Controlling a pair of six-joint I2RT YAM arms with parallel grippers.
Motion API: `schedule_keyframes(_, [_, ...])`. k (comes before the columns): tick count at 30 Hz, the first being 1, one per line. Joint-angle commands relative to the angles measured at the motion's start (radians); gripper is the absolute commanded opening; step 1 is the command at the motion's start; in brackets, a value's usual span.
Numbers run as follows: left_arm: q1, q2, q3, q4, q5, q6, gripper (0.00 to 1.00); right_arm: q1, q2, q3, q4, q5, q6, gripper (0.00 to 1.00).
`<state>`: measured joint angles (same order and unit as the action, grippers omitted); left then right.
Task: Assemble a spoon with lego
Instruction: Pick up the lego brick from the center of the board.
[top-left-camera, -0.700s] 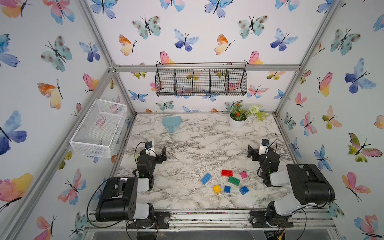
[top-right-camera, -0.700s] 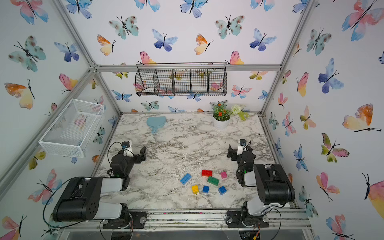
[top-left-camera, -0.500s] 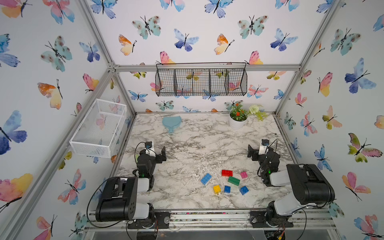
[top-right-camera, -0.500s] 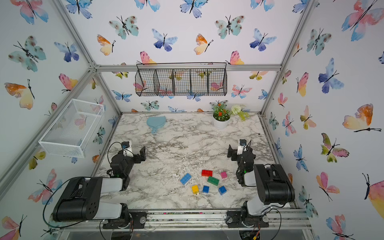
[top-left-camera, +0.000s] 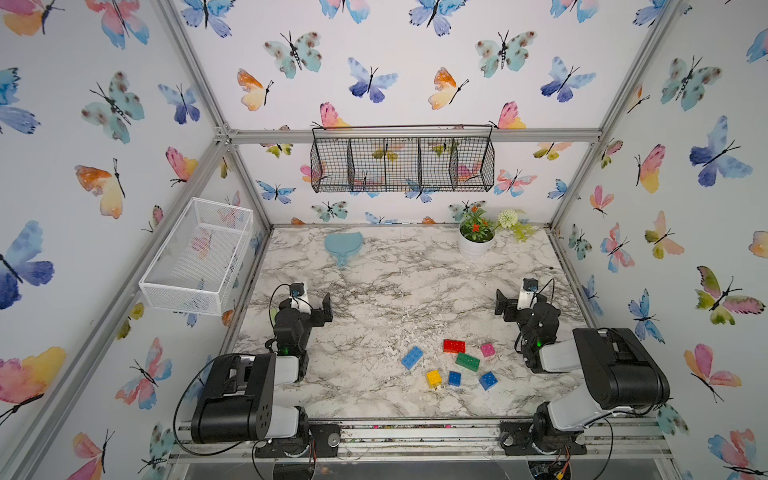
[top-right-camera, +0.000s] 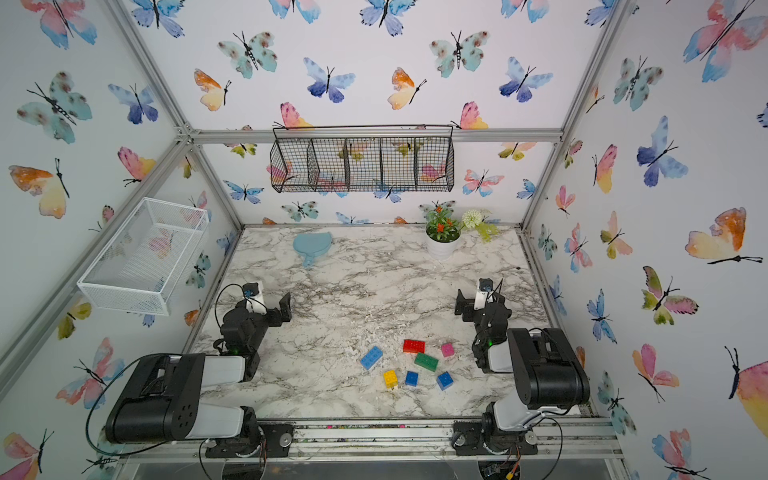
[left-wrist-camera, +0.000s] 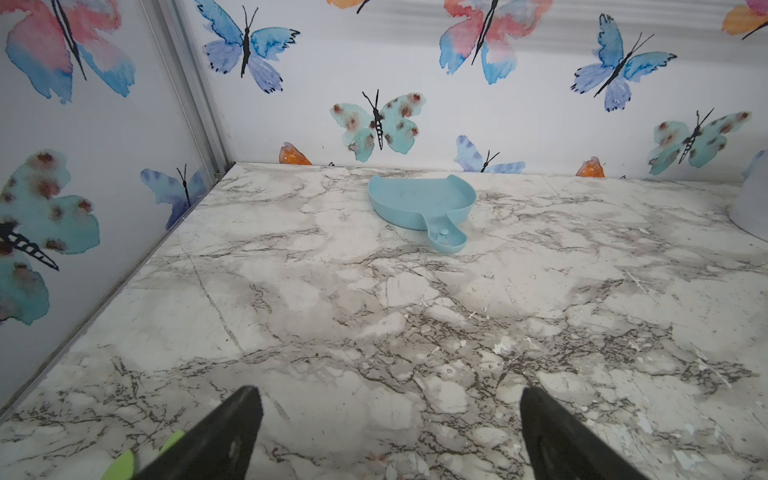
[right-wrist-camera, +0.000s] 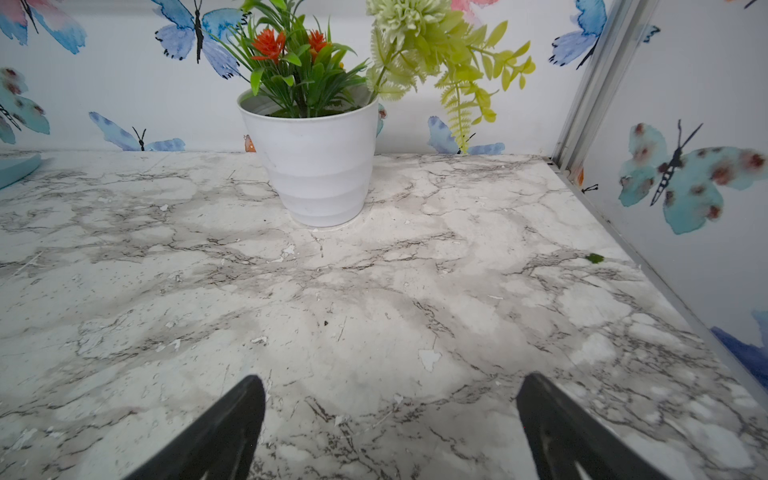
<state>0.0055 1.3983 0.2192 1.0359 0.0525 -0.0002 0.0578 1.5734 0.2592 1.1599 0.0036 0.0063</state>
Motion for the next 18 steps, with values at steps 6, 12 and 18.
schedule_keyframes(6, [0.005, 0.007, -0.006, 0.024, -0.005, 0.000, 0.98, -0.006, 0.010, 0.012, 0.010, -0.005, -0.009, 0.98])
schedule_keyframes(12, [0.005, 0.009, -0.002, 0.017, -0.008, 0.000, 0.98, -0.006, 0.005, 0.017, -0.002, -0.010, -0.010, 0.99])
schedule_keyframes(18, [-0.043, -0.126, 0.100, -0.223, -0.125, 0.011, 0.98, 0.004, -0.186, 0.233, -0.544, 0.059, 0.091, 0.94])
